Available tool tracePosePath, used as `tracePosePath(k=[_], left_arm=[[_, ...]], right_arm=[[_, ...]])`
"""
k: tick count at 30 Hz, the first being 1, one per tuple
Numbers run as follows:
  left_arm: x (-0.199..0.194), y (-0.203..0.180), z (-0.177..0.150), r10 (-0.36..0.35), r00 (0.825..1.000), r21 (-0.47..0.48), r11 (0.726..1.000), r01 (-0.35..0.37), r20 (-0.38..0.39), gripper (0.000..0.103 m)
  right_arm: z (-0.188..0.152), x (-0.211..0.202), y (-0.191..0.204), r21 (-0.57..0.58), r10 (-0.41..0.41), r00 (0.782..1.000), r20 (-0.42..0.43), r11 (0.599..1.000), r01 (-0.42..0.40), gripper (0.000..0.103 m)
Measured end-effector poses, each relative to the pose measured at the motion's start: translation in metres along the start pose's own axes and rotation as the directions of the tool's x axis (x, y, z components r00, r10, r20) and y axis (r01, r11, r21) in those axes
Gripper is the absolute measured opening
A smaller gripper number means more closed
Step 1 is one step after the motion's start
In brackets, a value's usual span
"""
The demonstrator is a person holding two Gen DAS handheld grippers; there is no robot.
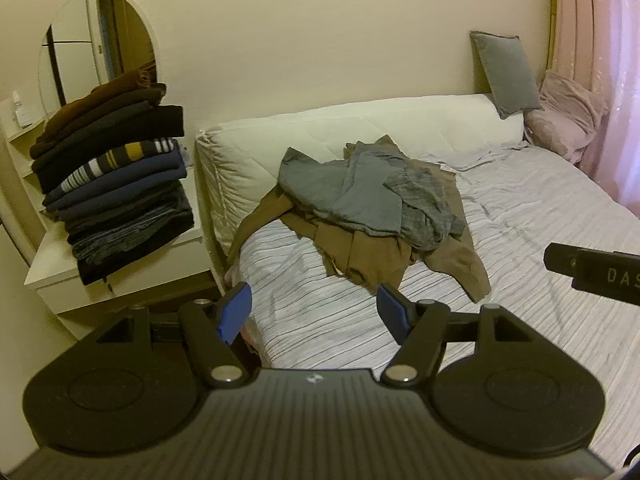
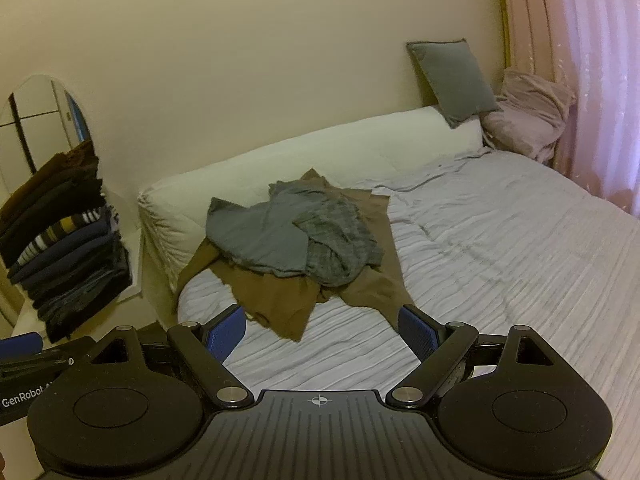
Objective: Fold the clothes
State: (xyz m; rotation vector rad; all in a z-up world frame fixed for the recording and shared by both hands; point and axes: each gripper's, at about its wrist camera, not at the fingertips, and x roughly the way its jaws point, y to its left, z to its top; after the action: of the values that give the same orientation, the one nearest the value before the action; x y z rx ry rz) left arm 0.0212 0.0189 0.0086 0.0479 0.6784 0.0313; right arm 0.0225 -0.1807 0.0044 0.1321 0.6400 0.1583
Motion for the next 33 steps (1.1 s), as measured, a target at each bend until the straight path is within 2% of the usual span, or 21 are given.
tracePosePath(k=[14,33], left_arm=[[0.061,0.017,0.034,-0.038,0.999,0.015,0.999,0.038,-0.023,0.066],[0.181,0.045,0.109,-0.057,0.995,0.042,0.997,0.06,-0.08,0.066]], right_arm=[[0.029,0.051,0.015,0.024,-0.031,1.0,0.007,0.999,0.031,0.086],[0.091,0.172,0.045,0.015,-0.067,0.998,-0.017,0.998,0.067,0.086]])
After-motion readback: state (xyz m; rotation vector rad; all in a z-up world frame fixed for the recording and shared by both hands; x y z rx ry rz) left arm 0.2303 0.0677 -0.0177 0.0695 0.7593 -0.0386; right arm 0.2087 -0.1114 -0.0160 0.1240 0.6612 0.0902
